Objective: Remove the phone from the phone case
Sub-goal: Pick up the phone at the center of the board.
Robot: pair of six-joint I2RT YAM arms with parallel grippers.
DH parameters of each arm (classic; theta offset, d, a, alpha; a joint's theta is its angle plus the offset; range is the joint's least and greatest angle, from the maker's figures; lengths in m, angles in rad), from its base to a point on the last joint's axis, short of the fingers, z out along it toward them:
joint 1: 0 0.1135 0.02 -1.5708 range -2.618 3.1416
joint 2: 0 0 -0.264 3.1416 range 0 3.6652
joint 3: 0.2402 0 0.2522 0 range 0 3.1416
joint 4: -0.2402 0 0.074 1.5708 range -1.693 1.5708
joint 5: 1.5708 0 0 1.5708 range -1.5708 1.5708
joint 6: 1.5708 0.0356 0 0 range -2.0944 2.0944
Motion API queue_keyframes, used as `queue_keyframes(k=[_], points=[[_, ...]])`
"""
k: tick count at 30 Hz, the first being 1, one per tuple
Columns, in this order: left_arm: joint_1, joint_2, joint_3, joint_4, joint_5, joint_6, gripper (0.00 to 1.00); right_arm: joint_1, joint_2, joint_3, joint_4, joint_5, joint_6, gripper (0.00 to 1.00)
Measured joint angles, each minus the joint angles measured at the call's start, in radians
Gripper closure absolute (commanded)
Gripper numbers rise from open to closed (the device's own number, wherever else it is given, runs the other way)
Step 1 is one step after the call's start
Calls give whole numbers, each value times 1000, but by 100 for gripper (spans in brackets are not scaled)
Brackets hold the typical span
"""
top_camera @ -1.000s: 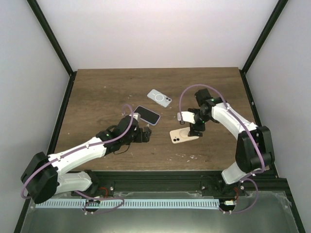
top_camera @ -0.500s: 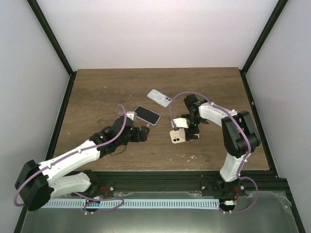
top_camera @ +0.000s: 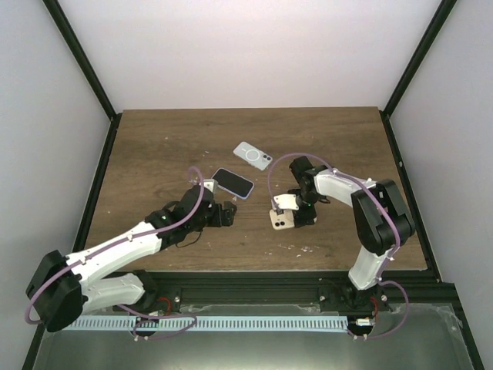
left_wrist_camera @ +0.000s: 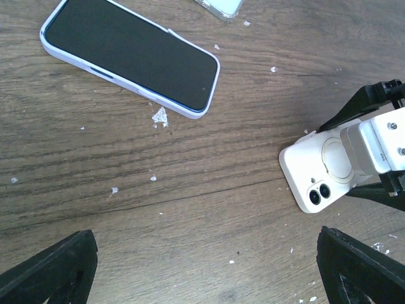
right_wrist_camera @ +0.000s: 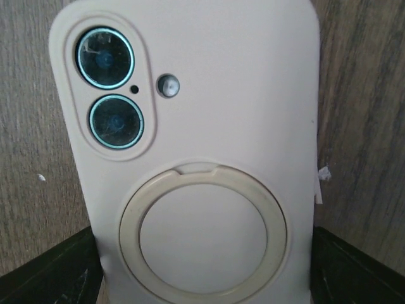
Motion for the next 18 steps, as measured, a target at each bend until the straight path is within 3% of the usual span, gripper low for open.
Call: queue_keyframes(k=[4, 8, 12, 15, 18], points=[[0, 8, 0, 11, 0, 0, 4, 2, -16, -16, 13, 6, 31, 32], [0, 29, 0, 28, 4, 10, 7, 2, -25, -16, -2, -21, 69, 34], [-14, 34, -11, 76, 42, 90, 15, 5, -103, -15, -105, -159, 102, 35], [-114, 6, -27, 132, 68, 219, 17, 6, -212, -7, -192, -287, 108, 37], [-288, -51, -27, 167, 43, 402, 21, 7, -288, -1, -270, -404, 107, 38]])
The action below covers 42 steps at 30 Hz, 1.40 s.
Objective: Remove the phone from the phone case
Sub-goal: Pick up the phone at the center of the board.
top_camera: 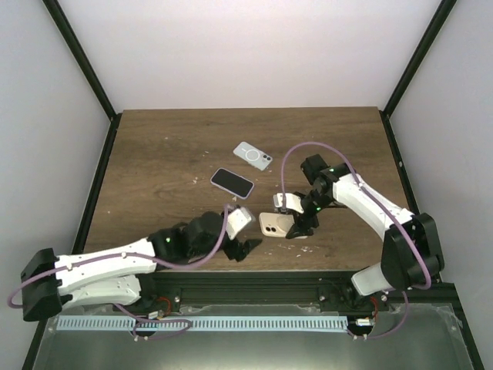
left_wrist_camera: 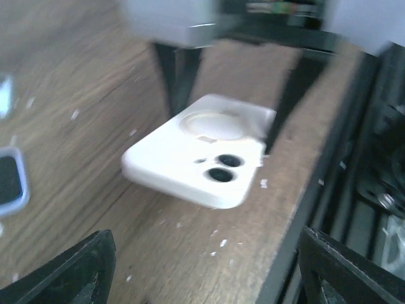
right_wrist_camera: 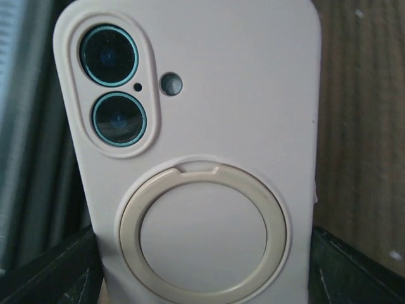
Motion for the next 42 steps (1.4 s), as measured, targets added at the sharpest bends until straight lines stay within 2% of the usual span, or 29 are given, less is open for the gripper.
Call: queue_keyframes(k=[4, 6, 15, 18, 21, 23, 29, 30, 31, 32, 33, 37, 42], points=[[-165, -88, 0, 3, -48, 267, 27, 2, -41, -3, -100, -130, -3, 38], [-206, -110, 2, -11, -70, 372, 28, 3, -51, -13, -126, -172, -3, 38], [-304, -8, 104, -116, -234, 780, 30, 18, -55, -28, -209, -251, -6, 39], [-324, 21, 103, -90, -285, 896, 35, 32, -55, -28, -221, -264, -2, 39], [-328, 43, 104, -62, -305, 986, 46, 49, -55, -27, -230, -277, 5, 39], [-330, 67, 107, -55, -311, 1027, 53, 60, -55, -27, -235, -282, 9, 39], [-333, 145, 124, -38, -315, 1133, 85, 84, -64, -26, -246, -285, 32, 37], [-333, 149, 129, -39, -316, 1143, 91, 86, -65, -25, -251, -285, 36, 30], [-335, 151, 134, -53, -311, 1155, 94, 87, -65, -21, -261, -286, 41, 12], [-341, 153, 137, -76, -307, 1184, 97, 85, -65, -14, -274, -286, 48, 2], [-346, 154, 137, -79, -309, 1191, 100, 85, -65, -6, -289, -283, 60, 0], [-344, 153, 144, -109, -291, 1150, 100, 91, -97, 52, -291, -293, 69, 0], [-342, 127, 140, -178, -262, 1015, 100, 90, -239, 187, -271, -298, 86, 0]])
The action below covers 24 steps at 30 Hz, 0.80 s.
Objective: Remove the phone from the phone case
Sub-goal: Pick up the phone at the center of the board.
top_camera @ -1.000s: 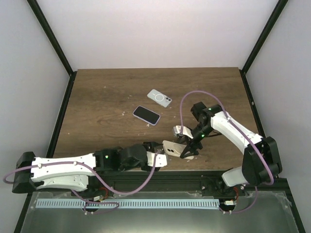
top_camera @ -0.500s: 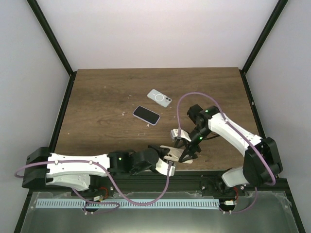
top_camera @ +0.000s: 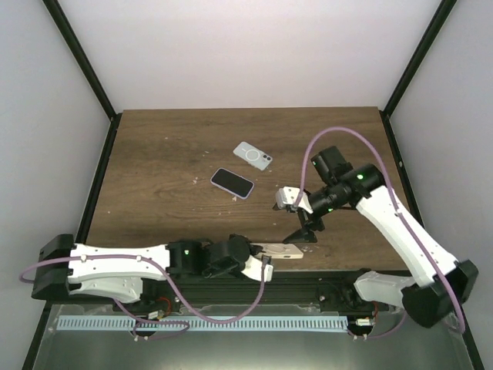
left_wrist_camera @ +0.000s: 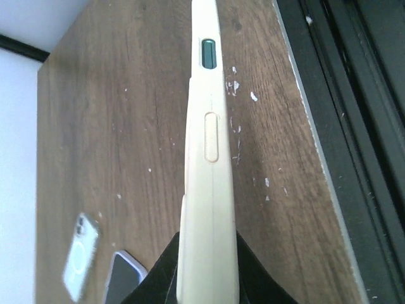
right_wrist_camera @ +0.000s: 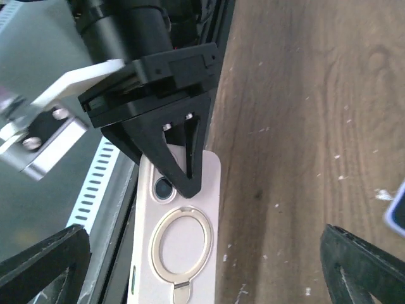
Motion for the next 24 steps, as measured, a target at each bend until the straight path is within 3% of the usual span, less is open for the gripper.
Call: queue_keyframes(k=[5, 12, 15, 24], points=[[65, -92, -34, -5, 84, -267, 100, 0, -108, -31, 87, 7, 57, 7], [185, -171, -93, 47, 216, -591, 100, 1, -161, -140, 200, 90, 102, 28], [187, -169, -95, 48, 249, -649, 100, 8, -167, -140, 216, 115, 83, 39], [195, -158, -94, 54, 285, -704, 100, 41, -122, -139, 194, 211, -8, 47]])
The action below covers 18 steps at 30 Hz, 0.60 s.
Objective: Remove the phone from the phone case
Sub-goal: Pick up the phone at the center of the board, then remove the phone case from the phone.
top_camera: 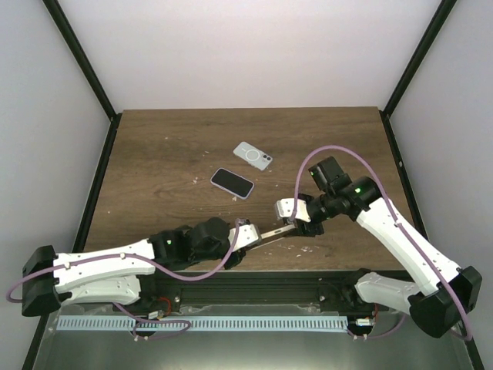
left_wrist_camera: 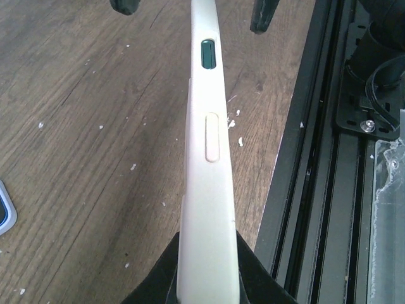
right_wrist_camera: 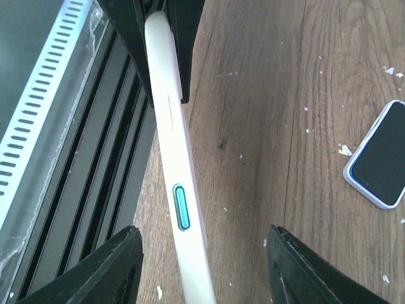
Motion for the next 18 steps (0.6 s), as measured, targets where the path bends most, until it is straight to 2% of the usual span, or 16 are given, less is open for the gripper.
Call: queue_keyframes(k=[11, 18], points=[[3, 2, 0, 45, -26, -7, 100, 25, 31, 0, -8, 68, -45, 60], [3, 7, 3, 50, -37, 17, 98, 26, 75, 2, -18, 73, -60, 82]])
